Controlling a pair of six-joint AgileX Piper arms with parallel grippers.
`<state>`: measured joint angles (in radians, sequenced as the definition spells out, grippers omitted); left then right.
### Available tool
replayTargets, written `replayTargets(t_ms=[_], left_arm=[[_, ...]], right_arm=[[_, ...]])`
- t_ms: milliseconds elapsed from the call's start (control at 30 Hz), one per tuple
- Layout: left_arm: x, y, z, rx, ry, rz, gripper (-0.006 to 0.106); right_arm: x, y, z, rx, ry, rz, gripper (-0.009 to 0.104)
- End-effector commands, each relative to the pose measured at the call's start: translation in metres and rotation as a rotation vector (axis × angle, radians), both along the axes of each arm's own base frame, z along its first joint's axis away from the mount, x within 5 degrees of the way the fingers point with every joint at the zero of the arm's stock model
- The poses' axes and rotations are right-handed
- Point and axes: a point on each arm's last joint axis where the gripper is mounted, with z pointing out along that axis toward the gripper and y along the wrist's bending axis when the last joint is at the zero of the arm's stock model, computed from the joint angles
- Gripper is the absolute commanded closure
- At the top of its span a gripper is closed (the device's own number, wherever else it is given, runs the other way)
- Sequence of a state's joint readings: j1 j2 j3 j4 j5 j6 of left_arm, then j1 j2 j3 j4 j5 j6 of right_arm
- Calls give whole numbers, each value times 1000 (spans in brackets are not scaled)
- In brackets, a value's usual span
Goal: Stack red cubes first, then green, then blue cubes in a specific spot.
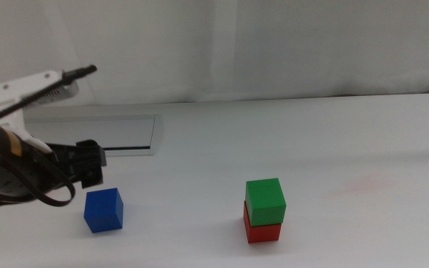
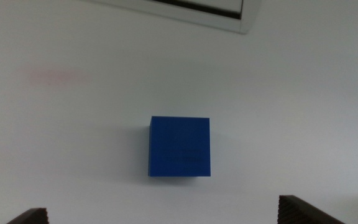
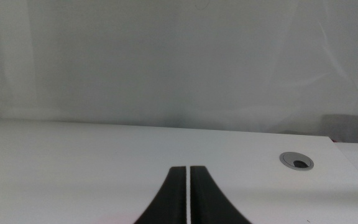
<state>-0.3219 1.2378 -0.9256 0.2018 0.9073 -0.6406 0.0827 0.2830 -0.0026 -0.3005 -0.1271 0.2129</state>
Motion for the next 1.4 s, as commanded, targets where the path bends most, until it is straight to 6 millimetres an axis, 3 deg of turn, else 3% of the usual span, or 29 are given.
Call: replayTargets(t_ms=[0,567,900,1367], left_arm=[[5,-2,-13,-22,7,18,8],[51,-19,-91,27,158,-11,8],[62,-21,-117,70,178,-53,8],[68,-24,-138,70,205,-65,11]], right_arm=[[-1,0,-11,-7,30,-2,98],[-1,0,-11,-7,30,-2,98],[-1,0,-11,-7,30,-2,98],[-1,0,-11,-7,30,-2,98]])
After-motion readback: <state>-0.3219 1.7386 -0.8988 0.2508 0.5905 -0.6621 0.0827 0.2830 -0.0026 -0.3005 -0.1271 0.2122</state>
